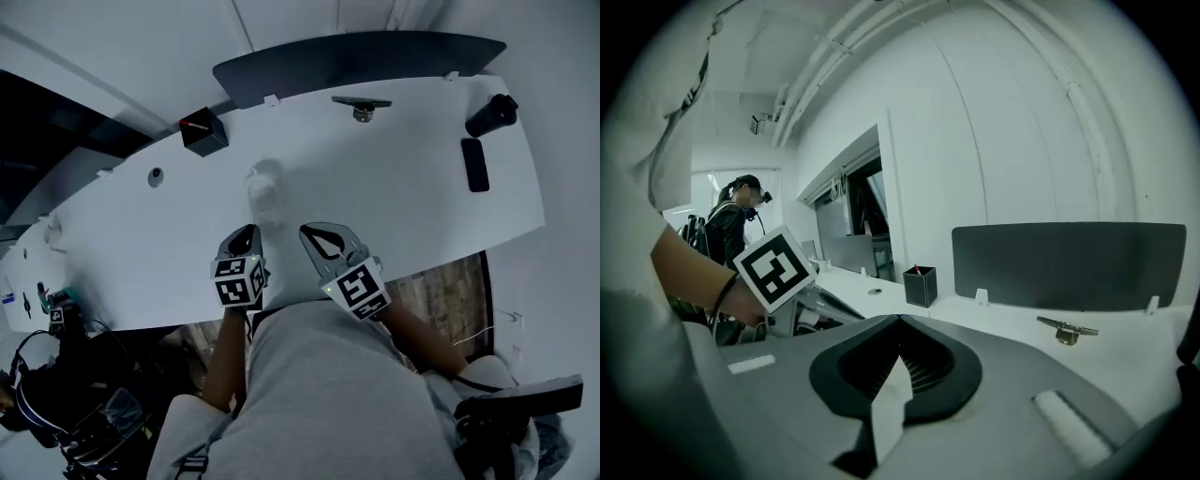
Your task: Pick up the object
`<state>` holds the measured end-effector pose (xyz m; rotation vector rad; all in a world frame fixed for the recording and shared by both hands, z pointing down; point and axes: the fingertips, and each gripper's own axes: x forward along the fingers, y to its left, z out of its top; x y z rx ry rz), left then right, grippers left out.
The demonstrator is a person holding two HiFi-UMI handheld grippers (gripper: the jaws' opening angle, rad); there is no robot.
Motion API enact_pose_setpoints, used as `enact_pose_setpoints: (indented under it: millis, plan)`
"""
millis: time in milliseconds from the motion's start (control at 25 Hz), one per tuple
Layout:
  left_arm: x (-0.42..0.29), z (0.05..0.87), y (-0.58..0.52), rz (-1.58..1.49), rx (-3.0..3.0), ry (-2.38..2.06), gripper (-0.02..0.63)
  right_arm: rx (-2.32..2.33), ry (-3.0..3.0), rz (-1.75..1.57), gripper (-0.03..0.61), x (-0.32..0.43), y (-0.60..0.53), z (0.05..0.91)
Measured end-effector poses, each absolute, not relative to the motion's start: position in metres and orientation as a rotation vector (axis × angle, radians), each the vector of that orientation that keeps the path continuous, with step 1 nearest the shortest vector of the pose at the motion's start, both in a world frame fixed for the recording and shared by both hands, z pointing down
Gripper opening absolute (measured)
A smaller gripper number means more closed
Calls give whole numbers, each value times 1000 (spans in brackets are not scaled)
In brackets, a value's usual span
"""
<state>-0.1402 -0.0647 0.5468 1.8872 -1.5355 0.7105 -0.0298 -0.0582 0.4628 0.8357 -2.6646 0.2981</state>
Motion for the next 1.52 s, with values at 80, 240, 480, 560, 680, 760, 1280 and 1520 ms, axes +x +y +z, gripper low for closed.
enact_pose_setpoints:
  millis: [80,240,480,560,680,760,1280,1520]
  plan:
    - [-144,553,-78,693,1893,-1465,143,838,-2655,295,2,-37,-65,463]
    - [-159,574,-101,730,1884,-1394,204,832,-2624,314,2,-46,-73,470]
    - [-170,608,-125,609,1804,-1127,233,817,-2565,356,3,-52,-75,483]
    - [-169,614,-132,585,1804,-1036,233,822,-2545,368,2,-51,-76,487]
    - [-174,627,-141,604,1798,-955,233,832,-2520,385,2,-51,-78,492]
    - [-173,633,-146,605,1798,-924,233,835,-2504,391,2,-50,-80,495]
    - [-148,650,-142,636,1836,-868,209,819,-2478,408,3,-64,-87,502]
    - [-143,647,-141,512,1843,-872,166,812,-2473,406,2,-66,-87,502]
